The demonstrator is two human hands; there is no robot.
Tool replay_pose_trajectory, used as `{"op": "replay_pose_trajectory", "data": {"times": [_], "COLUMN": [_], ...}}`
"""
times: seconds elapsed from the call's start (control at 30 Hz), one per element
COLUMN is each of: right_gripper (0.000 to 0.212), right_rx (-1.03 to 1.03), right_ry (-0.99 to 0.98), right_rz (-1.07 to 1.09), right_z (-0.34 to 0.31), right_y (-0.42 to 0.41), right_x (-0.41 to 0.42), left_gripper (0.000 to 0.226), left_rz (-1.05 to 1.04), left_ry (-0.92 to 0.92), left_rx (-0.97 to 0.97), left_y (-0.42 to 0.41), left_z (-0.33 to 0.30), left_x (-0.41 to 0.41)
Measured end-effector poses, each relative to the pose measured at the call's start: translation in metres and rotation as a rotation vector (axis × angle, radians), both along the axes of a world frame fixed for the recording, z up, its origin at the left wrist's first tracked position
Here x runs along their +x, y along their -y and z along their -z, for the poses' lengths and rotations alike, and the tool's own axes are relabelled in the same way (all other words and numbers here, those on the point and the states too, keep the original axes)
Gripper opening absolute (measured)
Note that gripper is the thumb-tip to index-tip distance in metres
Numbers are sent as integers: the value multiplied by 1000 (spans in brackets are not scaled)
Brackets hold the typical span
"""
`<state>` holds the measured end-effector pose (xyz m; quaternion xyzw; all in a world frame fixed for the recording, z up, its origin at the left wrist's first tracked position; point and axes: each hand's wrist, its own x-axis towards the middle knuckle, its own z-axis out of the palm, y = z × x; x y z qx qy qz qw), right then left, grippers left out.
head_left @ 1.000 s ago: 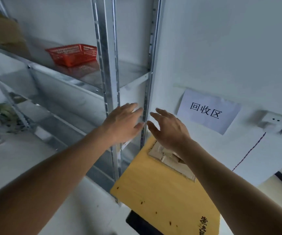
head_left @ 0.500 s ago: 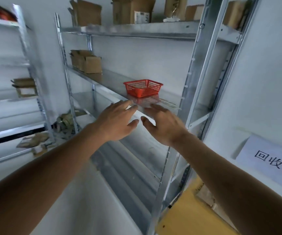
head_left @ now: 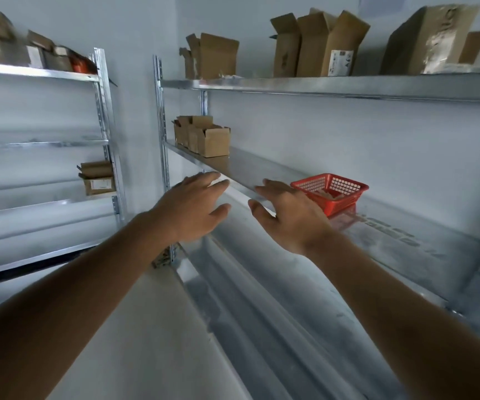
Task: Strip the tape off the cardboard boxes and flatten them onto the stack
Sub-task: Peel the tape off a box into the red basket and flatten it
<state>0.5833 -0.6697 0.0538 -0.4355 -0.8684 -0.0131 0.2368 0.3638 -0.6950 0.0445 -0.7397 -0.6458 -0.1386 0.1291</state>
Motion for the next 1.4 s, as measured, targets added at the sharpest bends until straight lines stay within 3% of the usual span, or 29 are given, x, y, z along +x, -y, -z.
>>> {"op": "replay_pose_trajectory", "data": {"times": [0.5,0.73,0.83,1.07,1.4], "right_gripper": [47,76,59,47,56], "right_rx": [-19,-73,-69,-35,-49], "right_ry": [-22,-45,-5,50,19], "right_rz": [-60,-73,-52,56,199], "right_z": [15,22,26,36,30], "right_y": [-264,-384,-430,-520,-628], "right_x": [-147,-231,-269,-366,-455], "left_gripper": [74,73,75,75,61], "left_rz": [-74,-102,-93,32,250], "left_ry": [-27,-12,5,21,63], "left_rx": [12,21,19,40,-8], "left_y": [-244,-356,-400,-515,-661], "left_z": [26,30,39,51,41], "left_x": [-145,-224,-262,-359,-451]}}
